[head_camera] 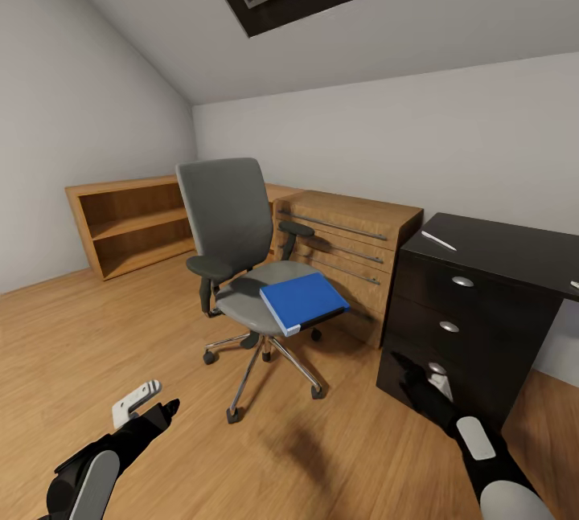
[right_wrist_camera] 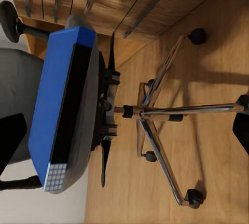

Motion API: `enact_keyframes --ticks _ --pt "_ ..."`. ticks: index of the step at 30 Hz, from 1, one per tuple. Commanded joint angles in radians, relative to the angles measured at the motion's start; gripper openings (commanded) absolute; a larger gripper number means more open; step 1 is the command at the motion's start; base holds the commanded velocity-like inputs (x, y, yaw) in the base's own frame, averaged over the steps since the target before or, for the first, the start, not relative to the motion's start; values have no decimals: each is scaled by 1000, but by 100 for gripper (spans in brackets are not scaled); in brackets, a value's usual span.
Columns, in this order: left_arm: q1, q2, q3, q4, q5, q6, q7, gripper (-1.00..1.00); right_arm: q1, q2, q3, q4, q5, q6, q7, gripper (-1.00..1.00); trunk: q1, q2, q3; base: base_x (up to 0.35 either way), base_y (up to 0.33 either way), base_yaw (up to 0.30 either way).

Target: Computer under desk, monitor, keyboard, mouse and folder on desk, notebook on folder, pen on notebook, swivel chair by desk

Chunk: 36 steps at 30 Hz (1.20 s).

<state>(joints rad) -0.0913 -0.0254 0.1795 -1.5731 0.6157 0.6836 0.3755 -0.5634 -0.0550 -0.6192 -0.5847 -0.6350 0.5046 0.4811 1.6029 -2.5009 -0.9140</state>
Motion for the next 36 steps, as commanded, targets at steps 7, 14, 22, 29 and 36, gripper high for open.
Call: enact_keyframes --ticks 7,14,22,29,36 --pt "-1 -2 -1 7 10 2 7 100 -1 -8 -2 14 -5 8 82 100 0 0 -1 0 0 0" --pt "-1 -1 -2 10 10 1 4 100 -1 -4 17 15 3 6 88 100 0 0 -1 79 33 0" --pt "-1 1 5 11 11 -1 5 100 -1 -4 25 15 4 6 89 100 0 0 -1 278 151 0" --pt "-1 0 118 22 12 -3 5 100 -1 -3 36 14 4 6 90 100 0 0 -1 141 72 0" --pt "-1 -2 193 26 23 -5 5 100 -1 -3 43 13 3 6 91 100 0 0 -1 168 26 0"
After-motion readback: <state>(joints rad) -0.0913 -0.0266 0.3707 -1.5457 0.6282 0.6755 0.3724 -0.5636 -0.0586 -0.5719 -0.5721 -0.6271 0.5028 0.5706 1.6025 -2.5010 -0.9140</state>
